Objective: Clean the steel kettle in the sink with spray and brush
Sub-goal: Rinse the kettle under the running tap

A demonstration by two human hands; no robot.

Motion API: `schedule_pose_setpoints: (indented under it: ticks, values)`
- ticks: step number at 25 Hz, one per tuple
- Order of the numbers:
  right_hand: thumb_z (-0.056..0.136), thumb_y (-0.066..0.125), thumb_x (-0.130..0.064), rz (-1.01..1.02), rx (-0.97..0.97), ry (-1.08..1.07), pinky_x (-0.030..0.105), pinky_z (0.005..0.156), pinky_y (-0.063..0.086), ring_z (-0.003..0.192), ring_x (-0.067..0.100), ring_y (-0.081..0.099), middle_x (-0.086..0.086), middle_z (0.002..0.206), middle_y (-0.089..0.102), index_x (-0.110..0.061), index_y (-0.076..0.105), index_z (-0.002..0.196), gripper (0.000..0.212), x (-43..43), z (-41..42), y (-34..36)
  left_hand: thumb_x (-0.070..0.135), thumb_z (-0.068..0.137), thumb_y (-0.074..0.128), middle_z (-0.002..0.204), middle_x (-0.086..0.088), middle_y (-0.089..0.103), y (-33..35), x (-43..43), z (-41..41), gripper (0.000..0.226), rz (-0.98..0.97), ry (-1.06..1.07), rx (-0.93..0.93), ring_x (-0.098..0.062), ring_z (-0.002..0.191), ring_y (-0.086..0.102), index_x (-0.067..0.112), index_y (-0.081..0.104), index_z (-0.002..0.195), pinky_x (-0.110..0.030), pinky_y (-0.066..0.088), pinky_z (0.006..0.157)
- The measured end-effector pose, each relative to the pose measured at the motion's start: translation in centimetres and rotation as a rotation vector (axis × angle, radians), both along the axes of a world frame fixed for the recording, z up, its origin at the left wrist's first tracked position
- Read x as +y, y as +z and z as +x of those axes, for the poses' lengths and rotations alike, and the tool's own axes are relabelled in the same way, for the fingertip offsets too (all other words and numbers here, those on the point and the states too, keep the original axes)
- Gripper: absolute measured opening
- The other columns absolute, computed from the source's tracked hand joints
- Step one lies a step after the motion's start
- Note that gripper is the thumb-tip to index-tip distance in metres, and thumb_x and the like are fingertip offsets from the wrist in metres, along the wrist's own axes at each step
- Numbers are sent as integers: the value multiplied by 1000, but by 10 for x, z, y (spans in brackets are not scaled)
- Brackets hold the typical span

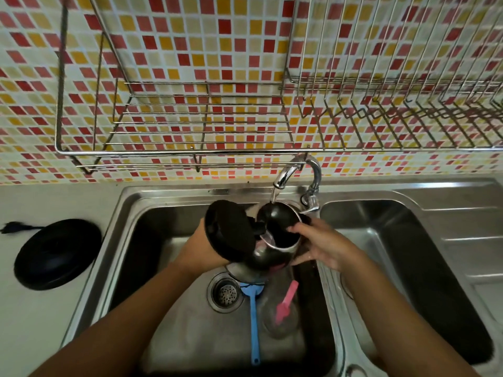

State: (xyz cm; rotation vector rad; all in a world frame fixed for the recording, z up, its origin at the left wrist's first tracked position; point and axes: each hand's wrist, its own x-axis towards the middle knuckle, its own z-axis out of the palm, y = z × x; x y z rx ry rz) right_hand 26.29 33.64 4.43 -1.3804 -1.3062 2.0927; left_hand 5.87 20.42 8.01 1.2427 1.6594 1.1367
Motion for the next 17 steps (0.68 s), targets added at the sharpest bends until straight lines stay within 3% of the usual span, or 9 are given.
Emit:
schedule_pose_setpoints:
  ticks: [2, 4, 7, 10, 12, 13, 14, 15, 17]
  values:
    - [89, 52, 4, -17, 76, -109, 56, 67, 58, 107, 39, 62, 21, 120, 63, -9, 56, 120, 33, -11, 8, -12, 37, 42, 69, 69, 34, 67, 8, 8, 2, 47, 34, -120, 75, 39, 78, 44, 48, 68, 87, 12, 33, 64]
    - [88, 47, 10, -31, 146, -233, 52, 63, 60, 100, 40, 64, 24, 117, 62, -6, 57, 116, 33, -22, 14, -23, 31, 50, 71, 70, -6, 73, 8, 21, 1, 35, 66, -188, 175, 17, 82, 56, 6, 68, 75, 6, 39, 61]
    - [88, 45, 12, -18, 194, -336, 54, 67, 60, 107, 45, 61, 24, 120, 59, -2, 52, 122, 37, -31, 18, -34, 40, 53, 68, 66, -22, 66, 6, 37, -7, 56, 0, -362, 322, -21, 65, 66, -10, 65, 76, -33, 59, 66]
    - [86, 49, 12, 21, 178, -386, 50, 65, 61, 107, 45, 61, 25, 121, 59, -2, 54, 119, 37, -28, 14, -36, 49, 49, 61, 88, -29, 69, 8, 49, -14, 78, 48, -388, 371, -40, 88, 68, -13, 64, 95, -54, 55, 80]
    - [85, 50, 11, 33, 157, -389, 53, 69, 60, 106, 43, 63, 24, 122, 60, -2, 53, 122, 40, -24, 9, -35, 49, 49, 60, 89, -22, 69, 13, 52, -16, 63, 2, -343, 321, -30, 91, 68, 5, 67, 93, -53, 53, 86]
    - [85, 51, 11, 38, 148, -382, 55, 72, 59, 106, 41, 63, 23, 122, 60, -3, 53, 123, 41, -24, 7, -34, 49, 50, 61, 86, -14, 68, 14, 49, -16, 43, -37, -315, 280, -12, 88, 69, 21, 64, 82, -47, 55, 86]
    - [85, 51, 11, 42, 138, -371, 58, 76, 57, 107, 40, 63, 22, 122, 60, -4, 52, 124, 42, -23, 6, -33, 48, 51, 61, 85, -6, 67, 16, 46, -17, 37, -41, -302, 253, 6, 82, 66, 17, 59, 71, -33, 55, 84]
    - [85, 52, 10, 40, 127, -360, 61, 81, 55, 108, 40, 62, 20, 122, 60, -6, 52, 124, 43, -24, 5, -32, 47, 51, 60, 86, 2, 67, 15, 43, -18, 48, -45, -278, 215, 17, 81, 61, 12, 56, 83, -17, 52, 81]
    - [85, 55, 8, 43, 116, -328, 61, 89, 51, 110, 37, 62, 17, 121, 62, -10, 55, 120, 40, -27, 0, -28, 52, 48, 65, 78, 32, 68, 13, 27, -18, 46, -80, -213, 133, 28, 82, 55, 43, 55, 92, -1, 44, 78]
